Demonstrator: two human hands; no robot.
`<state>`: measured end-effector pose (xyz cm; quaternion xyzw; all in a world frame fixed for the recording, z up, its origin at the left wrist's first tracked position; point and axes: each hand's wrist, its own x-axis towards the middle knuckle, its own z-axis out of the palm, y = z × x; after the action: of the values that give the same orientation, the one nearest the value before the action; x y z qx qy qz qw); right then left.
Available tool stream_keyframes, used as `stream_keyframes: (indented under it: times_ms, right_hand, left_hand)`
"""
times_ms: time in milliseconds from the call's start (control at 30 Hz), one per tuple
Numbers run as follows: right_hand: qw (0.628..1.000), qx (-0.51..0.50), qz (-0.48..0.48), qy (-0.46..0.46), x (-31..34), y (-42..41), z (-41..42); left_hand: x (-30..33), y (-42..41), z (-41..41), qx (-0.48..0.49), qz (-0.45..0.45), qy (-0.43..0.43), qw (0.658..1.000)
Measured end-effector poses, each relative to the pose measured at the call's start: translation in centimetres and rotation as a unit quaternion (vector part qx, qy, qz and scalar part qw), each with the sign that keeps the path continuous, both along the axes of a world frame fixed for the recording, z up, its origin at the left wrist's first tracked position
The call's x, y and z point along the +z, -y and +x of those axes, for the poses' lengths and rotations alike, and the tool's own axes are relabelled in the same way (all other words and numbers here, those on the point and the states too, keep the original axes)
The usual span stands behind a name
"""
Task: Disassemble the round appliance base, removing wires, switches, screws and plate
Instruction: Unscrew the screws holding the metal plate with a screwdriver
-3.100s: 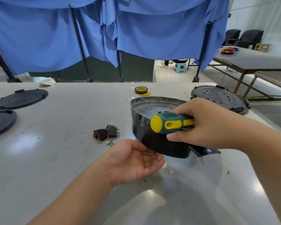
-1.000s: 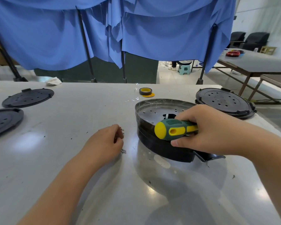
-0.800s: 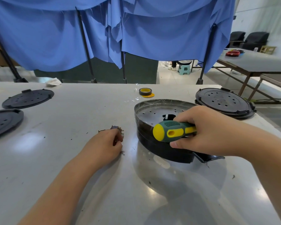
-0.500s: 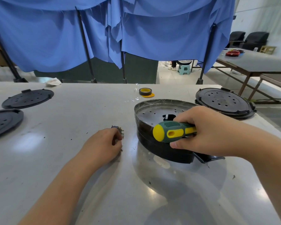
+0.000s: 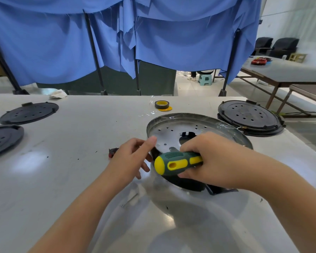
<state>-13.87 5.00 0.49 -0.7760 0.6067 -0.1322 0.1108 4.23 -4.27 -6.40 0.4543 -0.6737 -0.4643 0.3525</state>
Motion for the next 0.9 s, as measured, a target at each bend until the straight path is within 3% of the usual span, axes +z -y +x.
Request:
stream_keyframes:
  times_ms: [267, 400, 667, 900]
  right_hand:
    - [0.999, 0.047, 0.023, -0.013, -1.4, 0.0, 2.0]
    - [0.993, 0.037, 0.110, 0.011, -0.6, -0.6, 1.8]
    - [0.970, 0.005, 0.239, -0.049, 1.6, -1.5, -1.1]
    - [0.961, 0.004, 0.273, -0.043, 2.2, -1.5, -2.3]
  left_hand:
    - [-0.8, 0.7, -0.3, 0.004, 0.033, 0.047, 0.998]
    - [-0.9, 0.8, -0.1, 0.005, 0.002, 0.034, 0.999]
    - [-1.2, 1.4, 0.4, 0.029, -0.039, 0.030, 0.998]
    - [-1.5, 1.8, 0.8, -0.002, 0.079, -0.031, 0.996]
